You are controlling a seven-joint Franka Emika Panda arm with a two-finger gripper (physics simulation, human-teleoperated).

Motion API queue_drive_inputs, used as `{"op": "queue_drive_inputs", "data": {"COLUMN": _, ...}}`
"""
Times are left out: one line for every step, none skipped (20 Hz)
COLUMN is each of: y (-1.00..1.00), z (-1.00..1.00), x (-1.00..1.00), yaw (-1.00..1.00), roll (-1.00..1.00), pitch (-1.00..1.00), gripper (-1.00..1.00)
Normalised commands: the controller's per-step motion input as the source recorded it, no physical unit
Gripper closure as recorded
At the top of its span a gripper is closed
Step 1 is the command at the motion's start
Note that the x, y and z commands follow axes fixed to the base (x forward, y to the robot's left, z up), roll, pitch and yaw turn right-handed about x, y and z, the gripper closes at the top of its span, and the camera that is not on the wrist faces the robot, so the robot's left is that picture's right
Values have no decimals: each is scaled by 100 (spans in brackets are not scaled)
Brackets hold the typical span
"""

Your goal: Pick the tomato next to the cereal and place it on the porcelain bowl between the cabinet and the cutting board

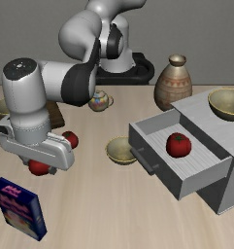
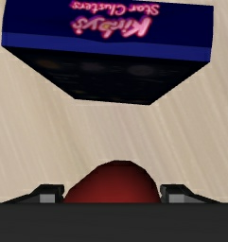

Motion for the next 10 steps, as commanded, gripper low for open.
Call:
{"op": "queue_drive_inputs", "data": {"y": 0, "z": 100, "x": 0, "yaw": 0, "roll": 0, "pitch": 0, "gripper": 100}}
{"op": "queue_drive_inputs", "data": {"y": 0, "z": 100, "x": 0, "yaw": 0, "roll": 0, "pitch": 0, "gripper": 100}}
{"op": "queue_drive_inputs", "data": {"y": 0, "z": 100, "x": 0, "yaw": 0, "roll": 0, "pitch": 0, "gripper": 100}}
{"op": "queue_drive_inputs", "data": {"y": 0, "z": 100, "x": 0, "yaw": 0, "roll": 0, "pitch": 0, "gripper": 100}}
{"op": "queue_drive_inputs", "data": {"y": 0, "z": 100, "x": 0, "yaw": 0, "roll": 0, "pitch": 0, "gripper": 100}}
{"op": "queue_drive_inputs", "data": {"y": 0, "z": 100, "x": 0, "yaw": 0, "roll": 0, "pitch": 0, "gripper": 100}}
{"op": "queue_drive_inputs", "data": {"y": 0, "z": 100, "x": 0, "yaw": 0, "roll": 0, "pitch": 0, "gripper": 100}}
{"op": "queue_drive_inputs", "data": {"y": 0, "z": 100, "x": 0, "yaw": 0, "roll": 0, "pitch": 0, "gripper": 100}}
{"op": "queue_drive_inputs", "data": {"y": 0, "z": 100, "x": 0, "yaw": 0, "roll": 0, "pitch": 0, "gripper": 100}}
{"op": "queue_drive_inputs", "data": {"y": 0, "z": 100, "x": 0, "yaw": 0, "roll": 0, "pitch": 0, "gripper": 100}}
